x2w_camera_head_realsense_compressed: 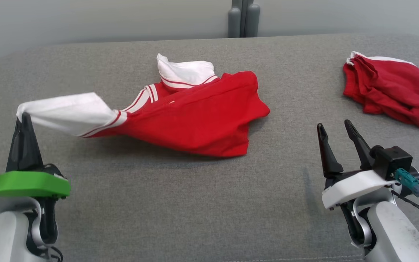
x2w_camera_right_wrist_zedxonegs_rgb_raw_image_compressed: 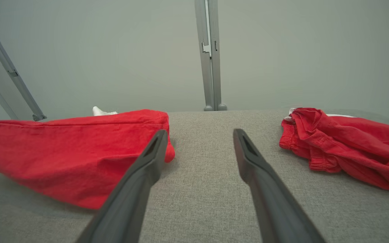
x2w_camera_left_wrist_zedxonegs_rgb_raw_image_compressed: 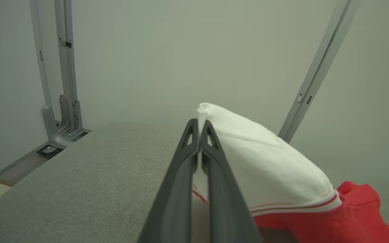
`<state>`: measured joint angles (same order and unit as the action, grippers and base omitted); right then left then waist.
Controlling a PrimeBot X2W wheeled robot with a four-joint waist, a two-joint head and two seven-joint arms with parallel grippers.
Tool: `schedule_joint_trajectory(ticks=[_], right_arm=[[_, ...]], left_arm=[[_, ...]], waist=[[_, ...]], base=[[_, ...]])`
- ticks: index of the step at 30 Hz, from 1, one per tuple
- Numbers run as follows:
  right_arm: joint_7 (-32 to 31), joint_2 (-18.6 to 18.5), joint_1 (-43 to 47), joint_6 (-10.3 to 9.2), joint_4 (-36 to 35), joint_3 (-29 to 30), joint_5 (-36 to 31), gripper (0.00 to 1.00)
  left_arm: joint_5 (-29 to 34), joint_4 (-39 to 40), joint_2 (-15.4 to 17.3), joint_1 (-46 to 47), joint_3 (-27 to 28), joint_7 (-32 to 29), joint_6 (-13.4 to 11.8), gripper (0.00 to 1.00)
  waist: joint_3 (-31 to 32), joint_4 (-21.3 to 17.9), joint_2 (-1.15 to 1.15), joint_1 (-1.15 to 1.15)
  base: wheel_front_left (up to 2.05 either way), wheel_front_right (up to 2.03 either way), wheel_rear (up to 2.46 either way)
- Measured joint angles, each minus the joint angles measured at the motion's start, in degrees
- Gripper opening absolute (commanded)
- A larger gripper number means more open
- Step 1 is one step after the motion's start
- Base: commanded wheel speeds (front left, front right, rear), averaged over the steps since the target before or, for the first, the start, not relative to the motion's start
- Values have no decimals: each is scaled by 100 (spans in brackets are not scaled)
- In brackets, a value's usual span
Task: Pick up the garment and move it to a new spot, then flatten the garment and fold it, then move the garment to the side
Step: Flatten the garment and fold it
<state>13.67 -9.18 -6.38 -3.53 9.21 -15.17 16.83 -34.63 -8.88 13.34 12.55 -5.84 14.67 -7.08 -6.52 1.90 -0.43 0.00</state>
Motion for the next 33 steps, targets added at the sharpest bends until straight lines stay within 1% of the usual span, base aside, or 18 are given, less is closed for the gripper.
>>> schedule_joint_trajectory(ticks=[1,4,6,8,10,11,15,18,21,24,30,33], right_arm=[[-1,-18,-5,18,0,-12,3,100],[-46,-136,-87,180,14,-103,2,100],[-223,-225,-282,318,75,-201,2,100],[-402,-291,-572,504,148,-276,9,100],[-602,-358,-900,642,233,-330,37,100],[-602,-358,-900,642,233,-330,37,100],[-1034,-602,-1491,899,510,-389,35,100],[-1349,-786,-1820,958,754,-420,44,100],[-1613,-905,-2082,1010,984,-519,99,100],[-1856,-937,-2366,1059,1192,-575,252,100],[-2230,-1166,-2791,1065,1593,-611,564,100],[-2364,-1259,-2908,1066,1746,-784,721,100]], left_arm=[[1,16,-2,-114,21,0,0,0],[0,16,-86,-356,15,0,0,0],[0,12,-167,-481,22,0,0,0],[-13,9,-190,-614,33,0,0,0],[-19,4,-222,-710,23,0,0,0],[-19,4,-222,-710,23,0,0,0],[-14,47,-411,-727,-143,0,0,0],[12,118,-538,-724,-315,0,0,0],[76,190,-591,-706,-480,0,0,0],[115,205,-665,-676,-558,0,0,0],[165,211,-760,-536,-761,0,1,0],[189,212,-779,-469,-805,-1,7,0]], waist=[[-4,35,0,0],[-29,141,0,0],[-59,210,0,0],[-111,268,0,0],[-181,318,0,0],[-181,318,0,0],[-334,449,0,0],[-460,572,0,0],[-598,711,0,0],[-746,856,0,0],[-1009,1175,0,0],[-1117,1330,0,0]], base=[[0,0,0],[0,0,0],[0,0,0],[0,0,0],[0,0,0],[0,0,0],[0,0,0],[0,0,0],[0,0,0],[0,0,0],[0,0,0],[0,0,0]])
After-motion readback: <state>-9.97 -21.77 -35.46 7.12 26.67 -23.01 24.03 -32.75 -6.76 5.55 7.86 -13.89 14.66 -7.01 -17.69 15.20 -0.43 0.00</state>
